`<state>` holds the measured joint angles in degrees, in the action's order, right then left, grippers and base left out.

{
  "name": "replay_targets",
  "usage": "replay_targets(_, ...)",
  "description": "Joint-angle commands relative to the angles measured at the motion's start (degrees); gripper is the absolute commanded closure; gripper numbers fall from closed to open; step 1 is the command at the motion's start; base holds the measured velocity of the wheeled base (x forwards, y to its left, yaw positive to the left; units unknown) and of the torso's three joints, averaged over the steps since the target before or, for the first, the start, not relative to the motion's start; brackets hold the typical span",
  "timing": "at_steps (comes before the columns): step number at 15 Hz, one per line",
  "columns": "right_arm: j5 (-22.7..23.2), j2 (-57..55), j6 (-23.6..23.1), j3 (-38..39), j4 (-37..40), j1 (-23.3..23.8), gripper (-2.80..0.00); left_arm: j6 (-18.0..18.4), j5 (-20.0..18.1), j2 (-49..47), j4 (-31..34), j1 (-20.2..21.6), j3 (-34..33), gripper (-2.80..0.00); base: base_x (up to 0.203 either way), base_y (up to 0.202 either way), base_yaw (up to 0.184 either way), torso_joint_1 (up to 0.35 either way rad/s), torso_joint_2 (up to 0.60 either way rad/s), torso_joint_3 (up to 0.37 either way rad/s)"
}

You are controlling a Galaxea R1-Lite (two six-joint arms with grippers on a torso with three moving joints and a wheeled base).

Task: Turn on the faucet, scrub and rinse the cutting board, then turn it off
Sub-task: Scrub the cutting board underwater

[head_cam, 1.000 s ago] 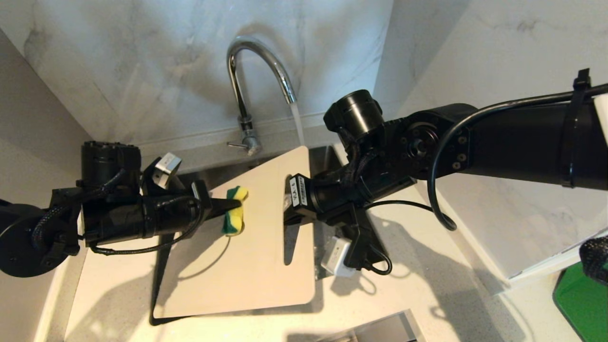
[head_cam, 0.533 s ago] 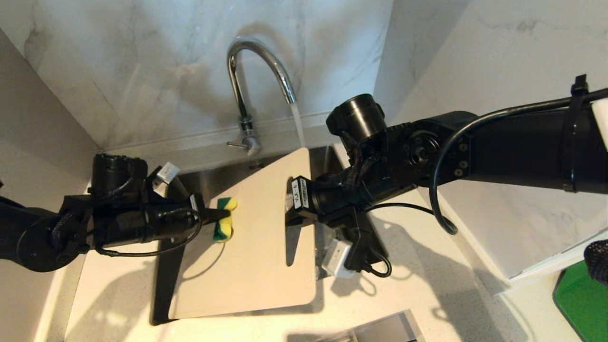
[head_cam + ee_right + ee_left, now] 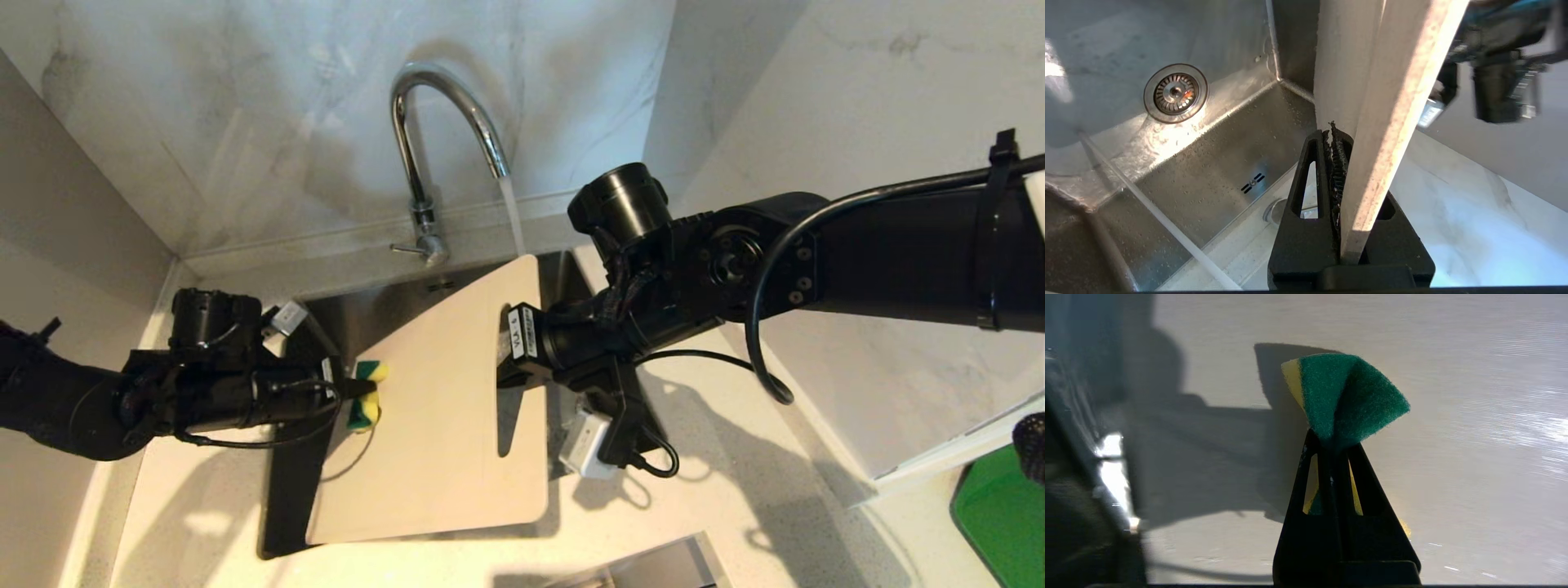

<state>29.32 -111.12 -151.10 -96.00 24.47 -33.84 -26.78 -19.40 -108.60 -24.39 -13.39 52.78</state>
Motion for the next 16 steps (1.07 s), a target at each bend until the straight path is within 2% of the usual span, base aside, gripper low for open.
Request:
replay_targets(1,0.2,0.4,-0.9,0.1,0.1,0.3,0.00,0.5,0.1,-3.3,-0.3,2.2,1.3,0.00,0.000,0.000,0.000,0.000,0.00,0.000)
replay_targets(10,0.2,2.5,-0.9,1.8,0.1,1.1,0.00,0.8,-0.3,-6.1,-0.2,6.6,4.3,0.00,0.000,0.000,0.000,0.000,0.00,0.000)
replay_targets(16,0.3,2.4,-0.9,2.7,-0.4,1.3,0.00,-0.5,-2.5,-4.3,0.0,8.2,5.7,0.00,0.000,0.000,0.000,0.000,0.00,0.000)
